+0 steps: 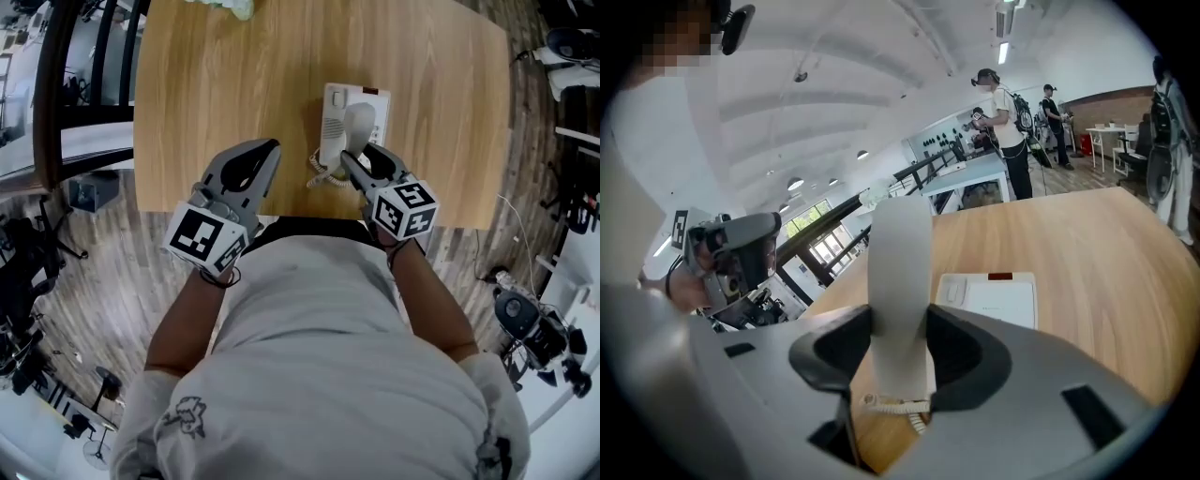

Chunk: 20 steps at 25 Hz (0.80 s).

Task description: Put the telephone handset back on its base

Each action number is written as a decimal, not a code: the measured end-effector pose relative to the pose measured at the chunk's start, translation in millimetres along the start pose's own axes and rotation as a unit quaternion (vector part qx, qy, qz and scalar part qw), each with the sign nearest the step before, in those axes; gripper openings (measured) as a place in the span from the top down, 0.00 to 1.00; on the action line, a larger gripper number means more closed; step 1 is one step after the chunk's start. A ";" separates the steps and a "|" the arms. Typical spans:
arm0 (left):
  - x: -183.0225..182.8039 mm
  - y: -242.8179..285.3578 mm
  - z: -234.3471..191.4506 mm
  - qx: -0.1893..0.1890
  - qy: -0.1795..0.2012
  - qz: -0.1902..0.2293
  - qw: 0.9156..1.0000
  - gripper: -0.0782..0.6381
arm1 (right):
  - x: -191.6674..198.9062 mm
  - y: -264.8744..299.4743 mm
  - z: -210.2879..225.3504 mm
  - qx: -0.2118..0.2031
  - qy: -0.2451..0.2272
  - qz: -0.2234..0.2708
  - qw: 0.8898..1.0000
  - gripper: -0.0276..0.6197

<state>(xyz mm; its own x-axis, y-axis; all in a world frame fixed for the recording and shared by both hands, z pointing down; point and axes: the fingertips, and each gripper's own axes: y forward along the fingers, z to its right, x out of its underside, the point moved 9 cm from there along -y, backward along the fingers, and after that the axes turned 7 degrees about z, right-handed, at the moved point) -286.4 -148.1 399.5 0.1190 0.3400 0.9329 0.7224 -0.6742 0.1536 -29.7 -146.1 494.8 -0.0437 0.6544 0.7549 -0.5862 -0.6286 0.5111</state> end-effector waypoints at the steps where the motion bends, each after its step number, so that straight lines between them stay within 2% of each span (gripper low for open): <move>1: 4.1 3.2 -1.9 0.000 -0.001 -0.005 1.000 0.88 | 1.3 3.6 2.9 0.000 0.002 -0.003 1.000 0.65; 10: 31.0 24.5 -16.2 0.001 -0.015 -0.034 0.999 0.88 | 14.5 36.8 24.4 0.005 0.019 -0.042 0.999 0.65; 20: 41.8 39.1 -28.2 -0.001 -0.030 -0.047 0.998 0.88 | 20.9 60.8 35.5 0.003 0.042 -0.075 0.996 0.65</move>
<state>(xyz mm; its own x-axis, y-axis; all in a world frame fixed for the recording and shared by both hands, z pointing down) -272.4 -178.8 453.7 0.0911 0.4405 0.8931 0.7304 -0.6391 0.2407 -37.5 -185.6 556.2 -0.0242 0.7736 0.6332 -0.5860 -0.5241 0.6179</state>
